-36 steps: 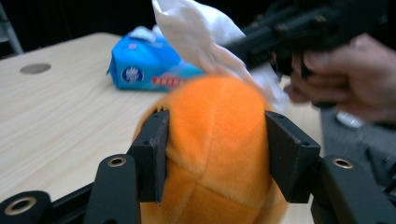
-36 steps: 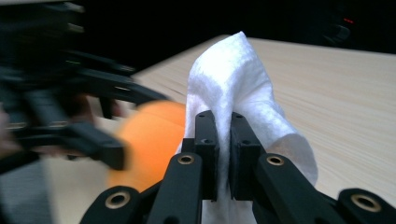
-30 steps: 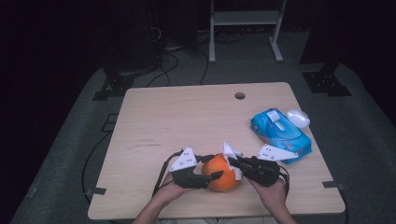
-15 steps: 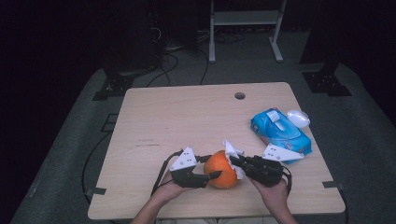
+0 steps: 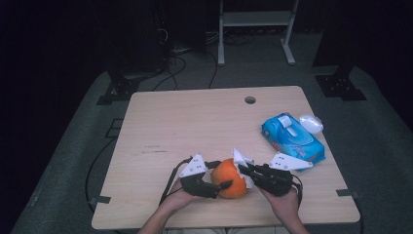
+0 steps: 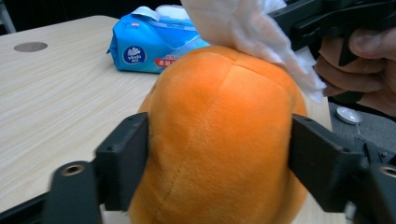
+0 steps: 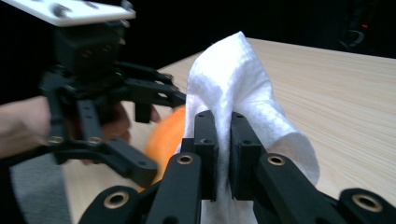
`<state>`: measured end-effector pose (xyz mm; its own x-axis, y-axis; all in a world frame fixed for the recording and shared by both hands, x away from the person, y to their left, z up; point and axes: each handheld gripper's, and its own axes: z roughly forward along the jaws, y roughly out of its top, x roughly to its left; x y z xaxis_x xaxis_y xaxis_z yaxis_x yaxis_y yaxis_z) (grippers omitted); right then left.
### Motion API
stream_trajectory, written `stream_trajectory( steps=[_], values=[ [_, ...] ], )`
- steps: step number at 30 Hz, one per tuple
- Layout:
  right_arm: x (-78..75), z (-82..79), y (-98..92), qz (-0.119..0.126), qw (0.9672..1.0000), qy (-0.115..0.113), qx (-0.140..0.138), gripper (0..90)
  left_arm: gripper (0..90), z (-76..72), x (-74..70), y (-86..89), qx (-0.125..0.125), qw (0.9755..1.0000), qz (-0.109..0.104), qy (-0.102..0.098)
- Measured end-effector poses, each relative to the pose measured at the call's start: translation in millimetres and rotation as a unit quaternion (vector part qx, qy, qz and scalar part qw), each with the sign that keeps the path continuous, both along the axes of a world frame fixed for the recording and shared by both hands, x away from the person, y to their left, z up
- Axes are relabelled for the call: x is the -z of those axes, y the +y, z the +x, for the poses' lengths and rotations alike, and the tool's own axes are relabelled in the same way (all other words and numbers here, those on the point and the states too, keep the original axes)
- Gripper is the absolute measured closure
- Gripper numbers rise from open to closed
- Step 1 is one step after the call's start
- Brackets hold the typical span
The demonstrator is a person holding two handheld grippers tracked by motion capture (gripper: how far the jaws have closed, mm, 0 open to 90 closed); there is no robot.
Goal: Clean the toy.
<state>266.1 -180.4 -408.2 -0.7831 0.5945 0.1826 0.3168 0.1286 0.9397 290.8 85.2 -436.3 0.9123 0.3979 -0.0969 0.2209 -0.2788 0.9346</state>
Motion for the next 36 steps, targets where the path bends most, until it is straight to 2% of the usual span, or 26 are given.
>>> stream_trajectory(
  steps=[2,4,5,7,9,11,12,13,16,18,20,23,26,27,29,30,32,34,36],
  values=[
    [-0.2,1.0,-0.3,0.000,1.0000,0.001,-0.003,82.7,28.5,-1.7,-2.6,0.8,0.016,0.9998,0.008,-0.002],
    [2.2,3.5,-3.9,0.000,1.0000,0.004,0.000,82.7,27.9,-1.2,-3.7,2.6,0.040,0.9991,0.001,0.012],
    [3.0,4.3,-5.8,-0.005,1.0000,0.003,0.006,82.6,27.9,-0.2,-3.0,4.3,0.049,0.9987,-0.002,0.012],
    [3.5,6.3,-9.0,-0.005,0.9999,0.004,0.014,82.5,25.0,1.3,-2.0,4.3,0.037,0.9993,-0.002,0.008],
    [4.0,7.5,-8.9,-0.003,0.9999,0.005,0.015,82.4,16.0,2.2,-0.6,-0.3,0.012,0.9999,0.010,-0.004],
    [4.7,8.0,-6.9,-0.001,0.9999,0.007,0.013,82.4,9.7,2.6,3.0,-4.7,0.007,0.9998,0.013,-0.015],
    [4.9,8.1,-6.2,-0.003,0.9999,0.007,0.012,82.4,10.4,1.7,4.7,-6.3,0.010,0.9996,0.013,-0.021],
    [4.8,8.1,-6.2,-0.004,0.9999,0.007,0.013,82.5,18.8,0.6,4.9,-6.6,0.014,0.9995,0.012,-0.025],
    [3.1,6.7,-8.1,-0.002,0.9998,0.005,0.019,82.8,34.4,-2.8,-3.0,-5.7,-0.002,0.9991,0.019,-0.036],
    [-1.9,1.9,-5.8,-0.003,0.9997,-0.005,0.024,82.9,38.4,-2.7,-6.0,-4.1,-0.014,0.9994,0.011,-0.028],
    [-6.2,-3.2,0.1,-0.003,0.9999,-0.013,0.007,82.9,38.9,-1.8,-5.9,-3.6,-0.021,0.9995,0.010,-0.021],
    [-7.7,-8.1,11.8,-0.030,0.9991,-0.030,-0.006,82.8,39.4,-1.4,-5.4,-2.1,-0.017,0.9997,0.012,-0.016],
    [-6.5,-1.3,5.4,-0.032,0.9992,-0.025,0.003,83.0,39.1,-1.0,-4.7,0.0,-0.007,1.0000,0.005,-0.002],
    [-5.7,0.9,1.6,-0.034,0.9991,-0.023,0.012,83.0,37.9,-0.6,-4.0,0.6,0.008,1.0000,0.004,0.002],
    [-3.0,3.3,-4.2,-0.033,0.9991,-0.016,0.020,82.9,32.2,0.9,-2.5,2.1,0.024,0.9996,-0.008,0.009],
    [-2.2,2.6,-4.9,-0.035,0.9990,-0.016,0.024,82.8,29.2,1.9,-1.6,2.6,0.020,0.9996,-0.016,0.010],
    [-1.8,2.3,-4.2,-0.034,0.9990,-0.015,0.025,82.8,27.8,2.1,0.3,1.6,0.010,0.9999,-0.008,-0.001],
    [-2.6,0.2,-0.5,-0.037,0.9989,-0.019,0.023,83.1,34.6,0.7,0.0,0.7,-0.002,0.9999,0.002,-0.014],
    [-4.7,-4.7,5.3,-0.038,0.9988,-0.030,0.008,83.1,37.3,0.9,-1.0,0.7,-0.012,0.9998,0.003,-0.013]
  ],
)
